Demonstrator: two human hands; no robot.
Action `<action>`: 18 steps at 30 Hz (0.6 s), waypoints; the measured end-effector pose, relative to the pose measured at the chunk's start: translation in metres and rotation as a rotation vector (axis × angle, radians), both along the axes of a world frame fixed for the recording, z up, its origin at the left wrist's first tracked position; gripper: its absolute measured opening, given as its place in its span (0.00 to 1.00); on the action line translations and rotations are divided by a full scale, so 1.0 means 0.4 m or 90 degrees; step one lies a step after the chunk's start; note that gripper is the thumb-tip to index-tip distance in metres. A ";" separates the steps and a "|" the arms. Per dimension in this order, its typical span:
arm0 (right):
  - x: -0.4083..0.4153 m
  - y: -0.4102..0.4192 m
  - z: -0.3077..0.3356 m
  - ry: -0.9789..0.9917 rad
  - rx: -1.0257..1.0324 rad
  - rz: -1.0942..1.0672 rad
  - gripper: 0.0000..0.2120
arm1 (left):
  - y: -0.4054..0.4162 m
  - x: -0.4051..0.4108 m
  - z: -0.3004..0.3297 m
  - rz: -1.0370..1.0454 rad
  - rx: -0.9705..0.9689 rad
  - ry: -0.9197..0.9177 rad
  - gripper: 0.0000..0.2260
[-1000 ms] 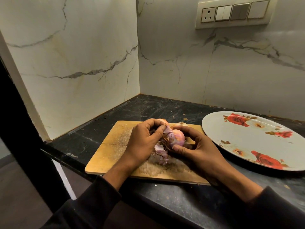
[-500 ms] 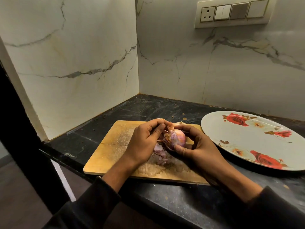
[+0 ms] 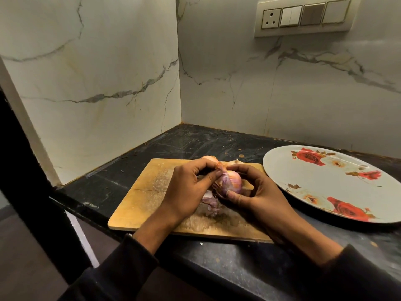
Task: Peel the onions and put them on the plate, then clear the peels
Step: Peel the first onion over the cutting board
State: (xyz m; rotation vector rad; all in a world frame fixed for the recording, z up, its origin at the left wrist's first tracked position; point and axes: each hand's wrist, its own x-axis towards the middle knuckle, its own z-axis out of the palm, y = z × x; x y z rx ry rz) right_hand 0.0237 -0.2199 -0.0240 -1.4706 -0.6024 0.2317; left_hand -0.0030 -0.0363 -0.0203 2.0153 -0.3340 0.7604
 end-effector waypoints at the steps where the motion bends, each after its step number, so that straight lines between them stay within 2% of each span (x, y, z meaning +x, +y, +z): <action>1: -0.001 0.000 -0.001 -0.006 -0.004 0.000 0.24 | 0.001 0.000 0.000 0.002 0.001 -0.002 0.07; 6: 0.005 0.003 -0.011 0.000 -0.005 0.000 0.26 | 0.000 -0.004 0.004 0.011 -0.014 0.009 0.07; 13: 0.013 -0.002 -0.008 0.011 -0.012 0.018 0.30 | 0.005 0.003 0.005 -0.026 -0.131 0.079 0.08; 18: 0.004 -0.004 0.003 0.051 0.012 0.024 0.29 | 0.007 0.011 -0.003 -0.040 -0.134 0.105 0.11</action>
